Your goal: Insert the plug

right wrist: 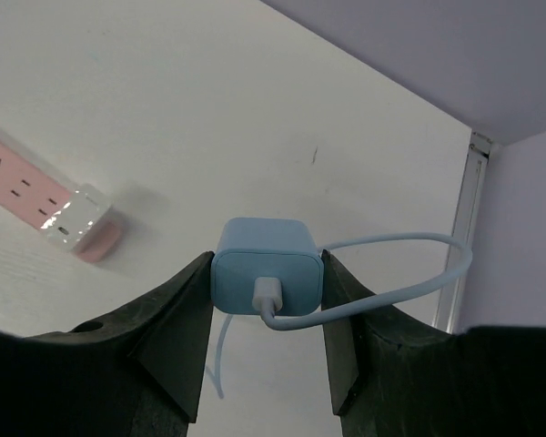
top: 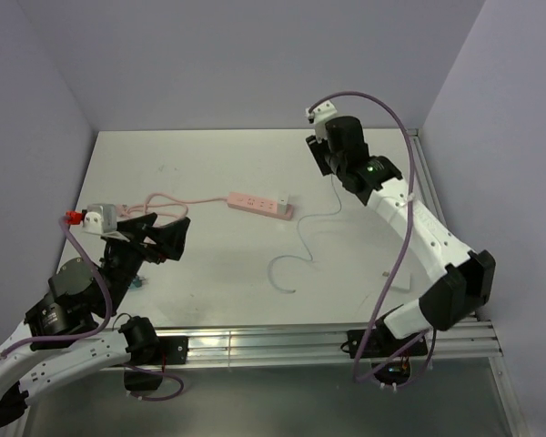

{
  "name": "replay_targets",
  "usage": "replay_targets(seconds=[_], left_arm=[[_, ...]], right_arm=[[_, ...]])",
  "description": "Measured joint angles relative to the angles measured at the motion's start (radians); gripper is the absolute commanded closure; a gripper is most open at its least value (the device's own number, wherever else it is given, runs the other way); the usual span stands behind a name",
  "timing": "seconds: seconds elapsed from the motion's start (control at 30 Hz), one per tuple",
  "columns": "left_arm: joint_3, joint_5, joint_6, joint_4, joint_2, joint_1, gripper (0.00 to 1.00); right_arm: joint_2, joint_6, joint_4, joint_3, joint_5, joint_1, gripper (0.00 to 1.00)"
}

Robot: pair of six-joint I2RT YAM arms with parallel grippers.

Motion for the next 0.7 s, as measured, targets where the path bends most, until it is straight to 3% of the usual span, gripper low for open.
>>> replay_targets(seconds=[0.27, 0.47, 0.7], left_arm=[[0.000, 0.000, 0.006, -0.003, 0.000, 0.000, 0.04], [-0.011, 0.002, 0.007, 0.002, -0.002, 0.000, 0.05], [-0.037, 0.007, 0.007, 0.012, -0.009, 0.000, 0.05]], right_arm=[[0.282, -0.088, -0.082, 0.341, -0.314, -0.063, 1.00], [0.397, -0.134, -0.128, 0.345, -0.556, -0.028, 1.00], [0.483, -0.189, -0.146, 0.293, -0.623, 0.056, 1.00]])
